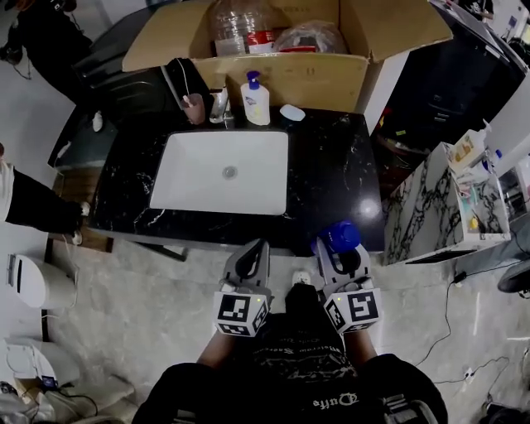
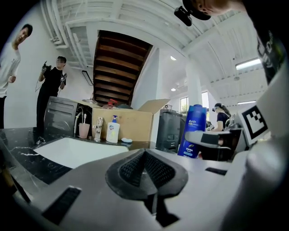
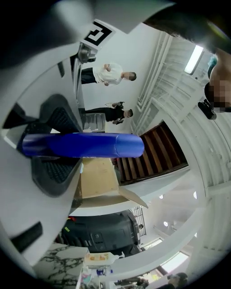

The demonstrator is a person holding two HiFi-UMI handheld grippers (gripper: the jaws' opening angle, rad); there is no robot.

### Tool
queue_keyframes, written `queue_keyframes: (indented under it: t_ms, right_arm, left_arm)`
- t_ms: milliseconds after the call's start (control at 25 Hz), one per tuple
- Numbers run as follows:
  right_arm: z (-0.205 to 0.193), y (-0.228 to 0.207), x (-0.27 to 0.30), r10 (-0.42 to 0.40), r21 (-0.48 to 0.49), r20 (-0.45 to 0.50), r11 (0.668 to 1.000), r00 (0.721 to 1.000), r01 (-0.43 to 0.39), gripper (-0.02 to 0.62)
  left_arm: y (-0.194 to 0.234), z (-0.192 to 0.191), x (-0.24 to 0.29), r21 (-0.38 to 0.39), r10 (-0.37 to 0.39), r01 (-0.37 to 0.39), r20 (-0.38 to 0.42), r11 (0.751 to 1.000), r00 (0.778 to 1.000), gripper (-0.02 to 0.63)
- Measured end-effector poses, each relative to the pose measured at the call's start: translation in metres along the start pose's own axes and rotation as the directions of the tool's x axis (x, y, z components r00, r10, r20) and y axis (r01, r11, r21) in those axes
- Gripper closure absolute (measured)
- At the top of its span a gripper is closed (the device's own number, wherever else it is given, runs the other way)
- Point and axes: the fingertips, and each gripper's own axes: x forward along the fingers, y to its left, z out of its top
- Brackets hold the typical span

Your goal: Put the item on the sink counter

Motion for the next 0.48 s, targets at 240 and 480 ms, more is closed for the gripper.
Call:
queue_keyframes:
  t_ms: [240,480]
  right_arm:
    - [0.015,-0.049,0.056,0.052,-0.012,0.008,0.999,0.999,-0.052,0.442]
    - [0.029,-0.097,0.102,0.104,-0.029,0.033,0.994,0.994,-0.103,0.442]
  left_arm:
    - [0.01,0.012,0.062,-0.022,0.054,-0.054,-0.003,0.998,0.999,0.6]
    - [0.004,0.021,0.121,-0.054,0.08,-0.08,0.002,0.995,0.997,0.6]
